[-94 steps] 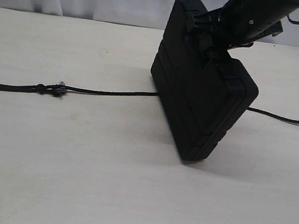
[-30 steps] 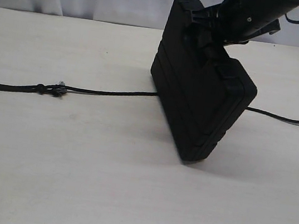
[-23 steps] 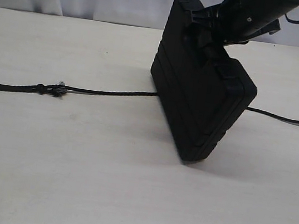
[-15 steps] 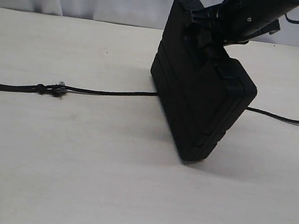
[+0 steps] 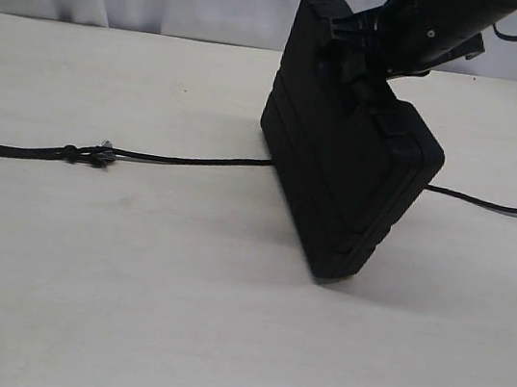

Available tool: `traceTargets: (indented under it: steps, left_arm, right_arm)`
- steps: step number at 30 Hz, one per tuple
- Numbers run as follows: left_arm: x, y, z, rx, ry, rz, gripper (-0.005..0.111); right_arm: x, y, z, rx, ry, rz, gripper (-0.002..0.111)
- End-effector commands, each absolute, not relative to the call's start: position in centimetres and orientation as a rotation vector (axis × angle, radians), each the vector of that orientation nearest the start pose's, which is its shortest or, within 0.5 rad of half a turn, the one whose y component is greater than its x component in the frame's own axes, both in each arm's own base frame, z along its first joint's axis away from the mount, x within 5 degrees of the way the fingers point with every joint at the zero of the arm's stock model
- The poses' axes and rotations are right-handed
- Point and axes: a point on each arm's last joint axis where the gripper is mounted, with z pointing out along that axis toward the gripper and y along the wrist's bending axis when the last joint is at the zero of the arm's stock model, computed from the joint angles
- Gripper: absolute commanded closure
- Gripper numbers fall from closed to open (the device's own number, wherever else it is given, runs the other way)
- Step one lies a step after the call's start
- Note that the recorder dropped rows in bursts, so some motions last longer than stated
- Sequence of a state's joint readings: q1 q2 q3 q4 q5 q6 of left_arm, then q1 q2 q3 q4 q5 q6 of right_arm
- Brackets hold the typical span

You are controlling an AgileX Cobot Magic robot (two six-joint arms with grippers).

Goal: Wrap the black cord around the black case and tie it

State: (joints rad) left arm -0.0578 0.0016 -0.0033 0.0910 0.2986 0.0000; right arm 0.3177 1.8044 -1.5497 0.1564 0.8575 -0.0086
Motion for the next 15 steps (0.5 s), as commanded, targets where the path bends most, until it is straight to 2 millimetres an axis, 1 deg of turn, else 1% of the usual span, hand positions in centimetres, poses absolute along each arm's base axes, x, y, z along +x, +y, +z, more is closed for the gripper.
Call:
traceTargets:
  steps: [1, 11, 13, 14, 15]
  left_arm:
    - [5.5, -0.1, 18.7, 0.105, 1.766, 0.048, 0.107]
    - [5.5, 0.0, 18.9, 0.13, 1.748, 0.071, 0.107]
    - [5.6, -0.1, 19.4, 0.128, 1.69, 0.061, 0.107]
    - [5.6, -0.2, 19.9, 0.095, 1.637, 0.019, 0.107]
    - [5.6, -0.3, 20.9, 0.012, 1.534, -0.076, 0.107]
  right_arm:
    - [37.7, 13.6, 29.4, -0.329, 2.586, 0.32, 0.104]
    - [37.7, 13.6, 29.4, -0.329, 2.586, 0.32, 0.104]
    - [37.7, 13.6, 29.4, -0.329, 2.586, 0.32, 0.104]
    - [37.7, 13.6, 29.4, -0.329, 2.586, 0.32, 0.104]
    - [37.7, 13.6, 29.4, -0.329, 2.586, 0.32, 0.104]
